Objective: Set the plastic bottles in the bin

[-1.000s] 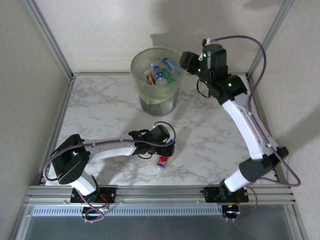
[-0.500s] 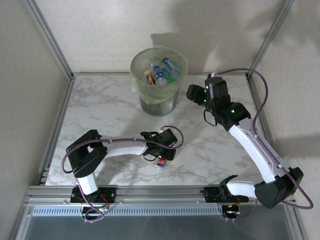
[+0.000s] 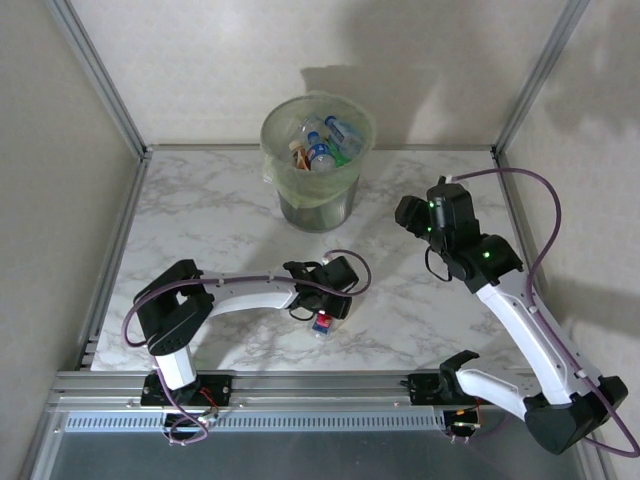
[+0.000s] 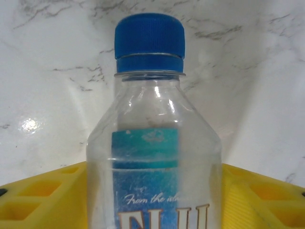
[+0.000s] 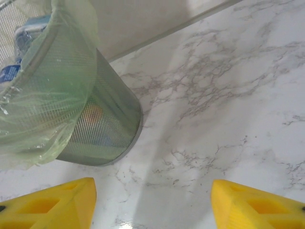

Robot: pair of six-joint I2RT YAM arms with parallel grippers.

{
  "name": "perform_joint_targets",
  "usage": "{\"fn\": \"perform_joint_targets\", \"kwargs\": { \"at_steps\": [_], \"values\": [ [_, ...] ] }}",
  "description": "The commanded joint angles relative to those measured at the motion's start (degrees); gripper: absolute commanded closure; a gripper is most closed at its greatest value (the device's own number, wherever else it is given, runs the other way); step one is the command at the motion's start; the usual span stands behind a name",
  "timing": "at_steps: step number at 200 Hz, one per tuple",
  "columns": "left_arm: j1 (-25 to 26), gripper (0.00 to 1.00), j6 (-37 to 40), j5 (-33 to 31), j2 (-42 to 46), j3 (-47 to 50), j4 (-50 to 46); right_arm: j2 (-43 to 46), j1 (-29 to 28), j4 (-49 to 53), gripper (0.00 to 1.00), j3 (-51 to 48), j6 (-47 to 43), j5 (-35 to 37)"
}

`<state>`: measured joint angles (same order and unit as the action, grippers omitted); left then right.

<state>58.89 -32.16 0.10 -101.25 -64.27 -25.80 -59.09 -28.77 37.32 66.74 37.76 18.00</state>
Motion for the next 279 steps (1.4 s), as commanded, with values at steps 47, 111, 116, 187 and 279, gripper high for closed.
{"fn": "perform_joint_targets", "kwargs": {
  "at_steps": [47, 111, 116, 187, 279],
  "values": [
    [1.5, 0.4, 0.6, -1.3, 5.9, -5.2, -4.0, 1.0, 1.3, 1.3, 0.37, 0.3, 2.2, 4.2],
    [1.5, 0.44, 0.4, -1.6, 7.3, -7.0, -3.4, 3.6, 1.8, 2.0, 0.37, -1.6, 3.7, 4.5],
    [1.5, 0.44, 0.5, -1.5, 7.8, -7.0, -2.9, 3.8, 1.9, 2.0, 0.37, -1.5, 3.6, 4.3],
    [1.4, 0.44, -0.1, -2.6, 13.5, -8.0, -0.1, 4.2, 2.2, 0.1, 0.37, -0.2, 2.3, -0.2],
    [-3.5, 0.39, 0.8, -4.8, 16.7, -25.1, -2.9, 6.1, 2.2, -1.7, 0.4, -2.5, 3.6, -2.3]
  ]
}}
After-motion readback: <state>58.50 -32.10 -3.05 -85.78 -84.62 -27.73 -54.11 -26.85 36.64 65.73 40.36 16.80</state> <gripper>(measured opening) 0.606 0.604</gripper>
